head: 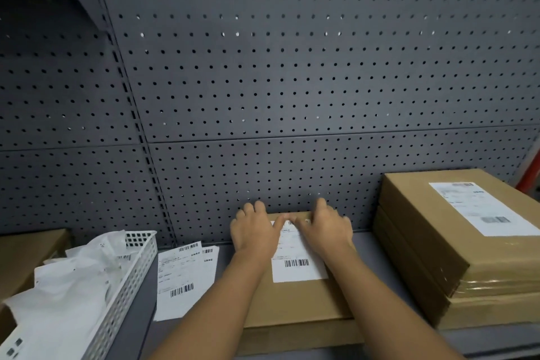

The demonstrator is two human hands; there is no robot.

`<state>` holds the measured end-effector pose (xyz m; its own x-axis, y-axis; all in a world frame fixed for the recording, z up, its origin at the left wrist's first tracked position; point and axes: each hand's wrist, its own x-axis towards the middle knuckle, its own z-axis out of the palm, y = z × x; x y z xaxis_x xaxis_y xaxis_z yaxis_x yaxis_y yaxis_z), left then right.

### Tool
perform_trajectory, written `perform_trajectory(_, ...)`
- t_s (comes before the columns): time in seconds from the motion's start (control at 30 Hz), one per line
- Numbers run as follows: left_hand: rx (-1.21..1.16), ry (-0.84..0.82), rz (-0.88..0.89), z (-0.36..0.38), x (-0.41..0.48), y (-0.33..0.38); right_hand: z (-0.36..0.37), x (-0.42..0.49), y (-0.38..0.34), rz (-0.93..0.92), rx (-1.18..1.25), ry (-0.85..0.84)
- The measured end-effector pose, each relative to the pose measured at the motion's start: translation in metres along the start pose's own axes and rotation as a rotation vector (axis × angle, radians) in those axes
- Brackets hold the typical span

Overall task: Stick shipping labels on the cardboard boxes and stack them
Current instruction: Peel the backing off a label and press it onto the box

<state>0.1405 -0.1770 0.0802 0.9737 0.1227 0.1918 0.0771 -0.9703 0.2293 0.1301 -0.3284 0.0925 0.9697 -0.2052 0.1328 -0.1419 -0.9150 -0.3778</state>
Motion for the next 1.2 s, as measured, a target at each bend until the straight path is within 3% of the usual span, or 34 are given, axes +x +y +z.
perform_trajectory(0.43,-0.195,0.055,-0.040,0.000,0.006,-0.010,-0.001,0.003,0.012,-0.025,0.035,0.092)
perform_trajectory(0.6,-0.208,-0.069,0.015,-0.007,-0.001,-0.014,-0.009,0.000,0.020,-0.085,0.122,-0.068)
perform_trajectory(0.73,-0.101,-0.065,0.057,-0.005,-0.006,-0.011,-0.005,-0.015,0.025,-0.177,-0.006,-0.038)
perform_trajectory(0.83,-0.135,-0.143,0.050,-0.014,-0.011,-0.007,-0.007,-0.018,0.019,-0.214,0.051,-0.047)
perform_trajectory(0.9,-0.211,-0.211,0.101,-0.024,-0.017,-0.014,-0.015,-0.028,0.025,-0.289,0.124,-0.077)
perform_trajectory(1.0,-0.345,-0.317,0.342,-0.037,-0.042,-0.032,-0.027,-0.052,0.036,-0.478,0.070,-0.145)
perform_trajectory(1.1,-0.241,-0.334,0.533,-0.034,-0.069,-0.040,-0.023,-0.066,0.044,-0.596,0.007,-0.184)
perform_trajectory(1.2,-0.158,-0.292,0.538,-0.030,-0.079,-0.041,-0.019,-0.073,0.047,-0.578,-0.001,-0.176)
